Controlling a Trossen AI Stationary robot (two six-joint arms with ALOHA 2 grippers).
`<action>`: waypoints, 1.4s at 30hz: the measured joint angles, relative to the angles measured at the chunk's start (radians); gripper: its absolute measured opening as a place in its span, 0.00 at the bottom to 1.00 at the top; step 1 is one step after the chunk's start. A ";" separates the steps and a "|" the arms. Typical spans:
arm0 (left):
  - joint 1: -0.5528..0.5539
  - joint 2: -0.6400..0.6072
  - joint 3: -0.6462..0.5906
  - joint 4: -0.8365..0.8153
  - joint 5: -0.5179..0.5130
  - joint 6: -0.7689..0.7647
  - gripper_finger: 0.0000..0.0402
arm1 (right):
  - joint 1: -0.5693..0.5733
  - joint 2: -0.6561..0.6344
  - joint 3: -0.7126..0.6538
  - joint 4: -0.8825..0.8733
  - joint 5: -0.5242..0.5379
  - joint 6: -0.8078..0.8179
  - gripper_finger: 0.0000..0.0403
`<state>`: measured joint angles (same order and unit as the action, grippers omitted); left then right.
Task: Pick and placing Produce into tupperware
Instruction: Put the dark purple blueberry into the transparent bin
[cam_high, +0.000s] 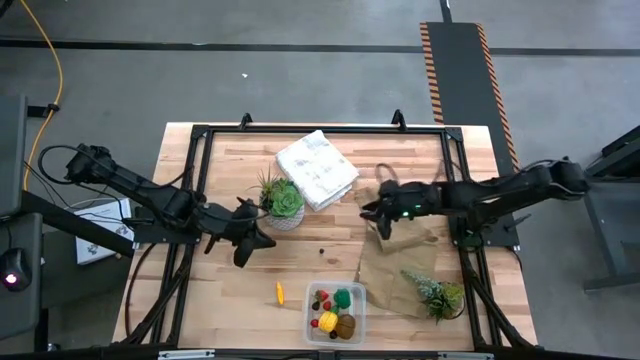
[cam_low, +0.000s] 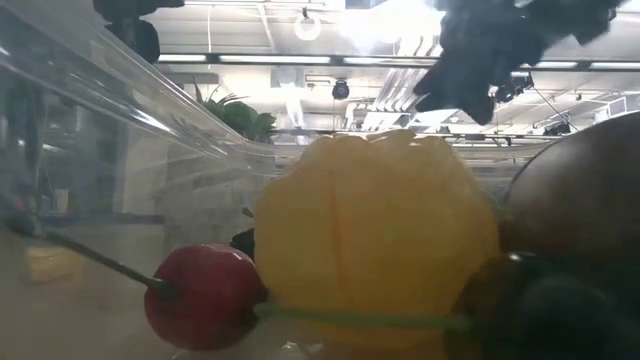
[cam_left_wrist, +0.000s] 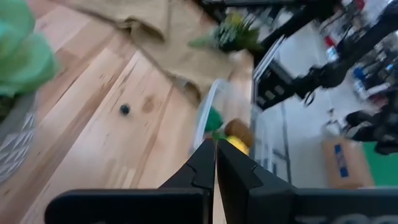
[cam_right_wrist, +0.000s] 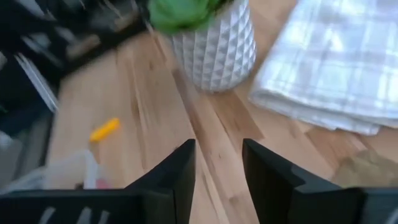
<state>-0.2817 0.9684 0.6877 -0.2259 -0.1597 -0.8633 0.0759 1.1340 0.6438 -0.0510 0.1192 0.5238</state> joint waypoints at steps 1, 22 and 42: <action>0.000 -0.001 0.001 0.006 -0.008 -0.006 0.01 | -0.003 -0.036 -0.042 0.046 0.001 0.019 0.30; 0.000 0.000 0.001 -0.005 -0.263 -0.112 0.01 | -0.085 -0.250 -0.249 0.241 0.084 -0.514 0.29; 0.000 0.005 0.001 -0.073 -0.367 -0.072 0.01 | -0.133 0.044 -0.479 0.890 -0.147 -0.550 0.28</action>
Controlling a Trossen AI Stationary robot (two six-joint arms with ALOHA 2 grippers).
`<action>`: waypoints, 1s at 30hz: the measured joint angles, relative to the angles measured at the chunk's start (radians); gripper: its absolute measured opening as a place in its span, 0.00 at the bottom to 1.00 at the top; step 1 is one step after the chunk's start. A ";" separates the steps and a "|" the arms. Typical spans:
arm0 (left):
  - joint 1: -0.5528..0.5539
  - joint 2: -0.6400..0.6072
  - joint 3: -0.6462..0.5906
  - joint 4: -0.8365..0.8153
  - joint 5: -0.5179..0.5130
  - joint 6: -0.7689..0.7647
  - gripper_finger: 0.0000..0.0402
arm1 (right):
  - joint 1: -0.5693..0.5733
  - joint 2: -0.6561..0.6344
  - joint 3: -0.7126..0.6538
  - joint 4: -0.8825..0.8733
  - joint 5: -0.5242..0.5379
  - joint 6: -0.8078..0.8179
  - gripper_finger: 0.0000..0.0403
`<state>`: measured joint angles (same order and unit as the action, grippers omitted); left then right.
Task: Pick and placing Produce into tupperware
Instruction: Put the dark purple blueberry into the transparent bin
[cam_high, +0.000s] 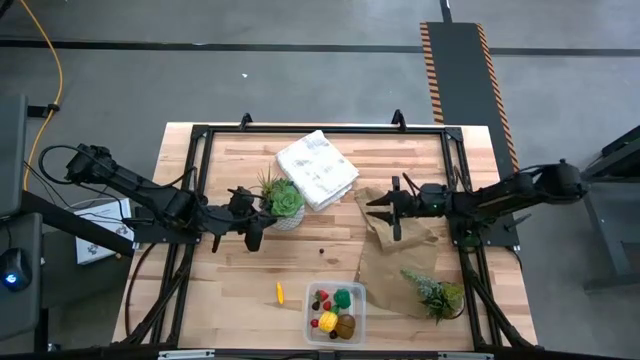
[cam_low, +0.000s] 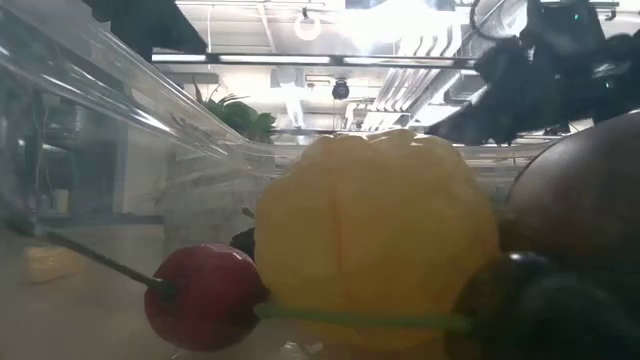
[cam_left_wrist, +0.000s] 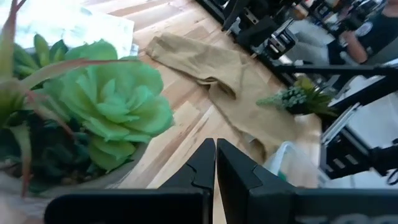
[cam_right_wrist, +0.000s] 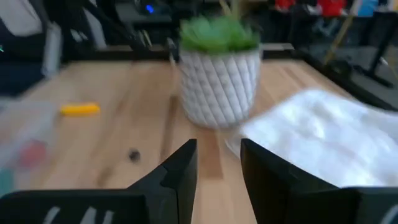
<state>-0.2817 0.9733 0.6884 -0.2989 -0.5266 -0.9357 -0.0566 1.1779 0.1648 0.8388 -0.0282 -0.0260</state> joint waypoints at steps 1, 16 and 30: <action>0.000 0.000 0.000 -0.012 0.000 0.000 0.01 | -0.001 0.014 -0.009 0.003 0.014 -0.003 0.28; 0.000 0.000 0.000 -0.097 -0.014 0.000 0.01 | -0.009 0.293 -0.008 0.377 -0.037 0.023 0.28; 0.000 0.000 0.000 -0.121 -0.010 0.000 0.01 | 0.061 0.565 0.140 0.414 -0.230 0.001 0.28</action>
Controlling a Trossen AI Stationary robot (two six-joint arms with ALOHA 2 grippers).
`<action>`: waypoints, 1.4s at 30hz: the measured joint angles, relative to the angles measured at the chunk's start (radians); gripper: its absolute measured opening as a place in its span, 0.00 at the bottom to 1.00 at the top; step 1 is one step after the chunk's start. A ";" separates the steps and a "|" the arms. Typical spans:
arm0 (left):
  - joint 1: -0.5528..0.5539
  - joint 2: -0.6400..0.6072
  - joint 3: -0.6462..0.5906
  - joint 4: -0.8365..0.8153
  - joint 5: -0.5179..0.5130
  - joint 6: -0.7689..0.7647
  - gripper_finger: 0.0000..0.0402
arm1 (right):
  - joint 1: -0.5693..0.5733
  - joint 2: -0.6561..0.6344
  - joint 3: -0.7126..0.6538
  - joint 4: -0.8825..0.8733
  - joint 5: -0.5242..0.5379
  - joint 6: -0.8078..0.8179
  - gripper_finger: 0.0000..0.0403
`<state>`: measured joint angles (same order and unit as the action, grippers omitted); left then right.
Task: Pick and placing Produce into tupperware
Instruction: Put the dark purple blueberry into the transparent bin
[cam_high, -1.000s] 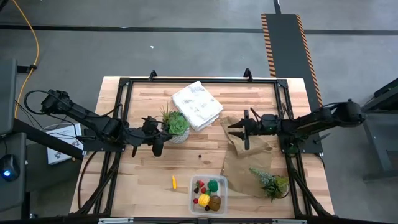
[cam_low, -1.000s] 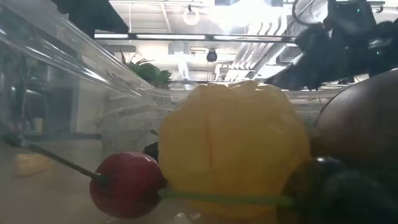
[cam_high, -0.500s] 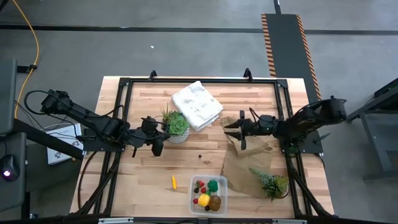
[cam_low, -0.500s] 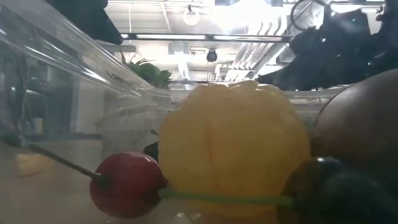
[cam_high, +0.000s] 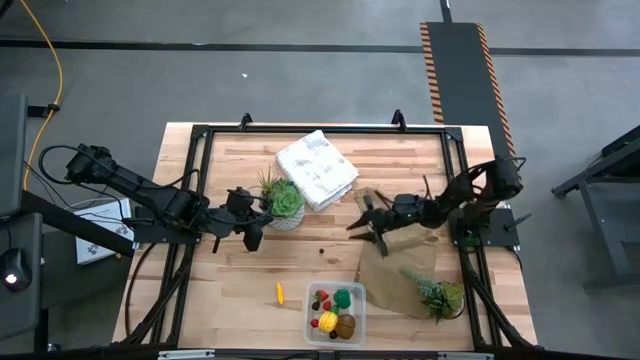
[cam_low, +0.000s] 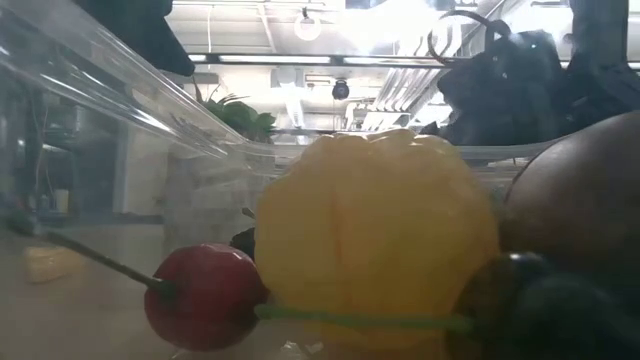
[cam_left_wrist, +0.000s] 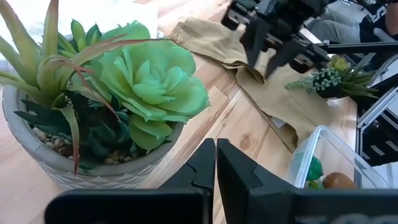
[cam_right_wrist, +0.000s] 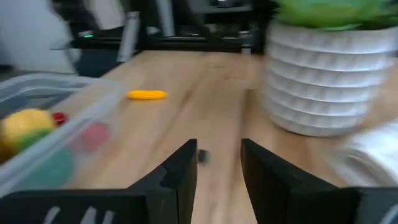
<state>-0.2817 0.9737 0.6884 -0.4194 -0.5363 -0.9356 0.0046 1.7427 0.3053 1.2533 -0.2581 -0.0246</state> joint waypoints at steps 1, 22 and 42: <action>0.000 0.000 0.000 -0.003 0.001 0.000 0.01 | 0.009 0.012 0.011 -0.001 -0.016 -0.002 0.28; -0.001 0.000 0.000 -0.002 0.005 0.014 0.01 | 0.063 0.218 0.183 -0.039 -0.138 -0.089 0.28; 0.000 0.000 0.000 -0.003 0.005 0.020 0.01 | 0.020 0.221 0.192 -0.064 -0.097 -0.144 0.40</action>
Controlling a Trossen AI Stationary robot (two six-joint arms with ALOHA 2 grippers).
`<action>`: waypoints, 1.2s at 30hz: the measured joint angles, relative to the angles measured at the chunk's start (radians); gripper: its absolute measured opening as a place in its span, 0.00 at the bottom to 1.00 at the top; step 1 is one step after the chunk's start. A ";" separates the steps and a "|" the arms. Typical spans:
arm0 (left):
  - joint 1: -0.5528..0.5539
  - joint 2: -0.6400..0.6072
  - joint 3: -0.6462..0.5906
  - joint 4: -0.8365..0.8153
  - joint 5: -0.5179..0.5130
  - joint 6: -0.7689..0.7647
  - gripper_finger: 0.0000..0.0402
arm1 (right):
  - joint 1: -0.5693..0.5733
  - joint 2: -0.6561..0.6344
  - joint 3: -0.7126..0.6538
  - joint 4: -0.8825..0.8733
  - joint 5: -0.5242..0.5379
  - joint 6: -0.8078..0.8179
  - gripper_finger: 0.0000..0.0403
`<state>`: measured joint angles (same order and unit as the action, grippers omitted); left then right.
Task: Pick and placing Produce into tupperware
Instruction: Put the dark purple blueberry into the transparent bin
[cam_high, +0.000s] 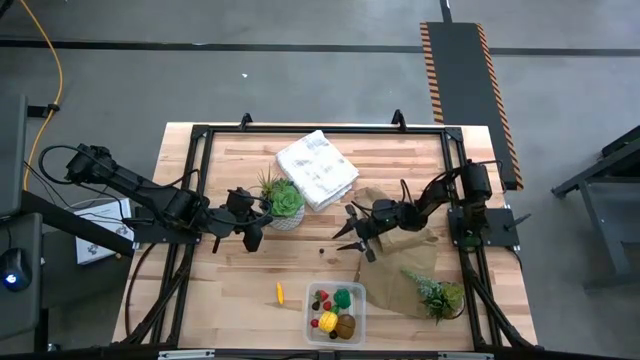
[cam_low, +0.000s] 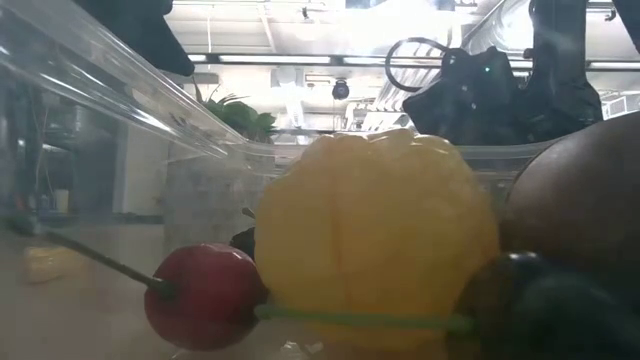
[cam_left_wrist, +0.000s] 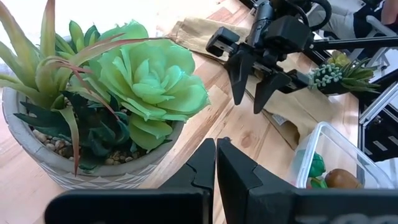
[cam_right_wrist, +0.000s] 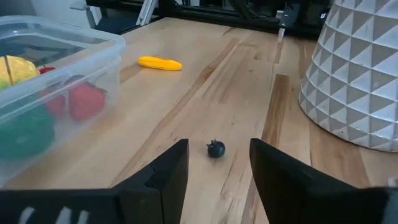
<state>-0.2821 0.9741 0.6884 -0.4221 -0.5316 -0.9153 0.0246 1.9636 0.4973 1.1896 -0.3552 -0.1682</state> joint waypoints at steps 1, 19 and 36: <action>0.000 0.000 0.000 0.000 0.000 0.003 0.01 | 0.002 0.000 0.000 0.000 0.005 -0.007 0.41; 0.000 0.000 0.000 0.000 0.027 0.021 0.01 | 0.009 0.132 0.144 -0.067 -0.014 -0.014 0.41; 0.000 0.000 0.000 0.002 0.126 0.054 0.01 | 0.009 0.132 0.151 -0.094 -0.015 -0.016 0.41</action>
<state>-0.2817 0.9741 0.6884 -0.4199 -0.4061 -0.8610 0.0334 2.0956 0.6483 1.0959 -0.3702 -0.1844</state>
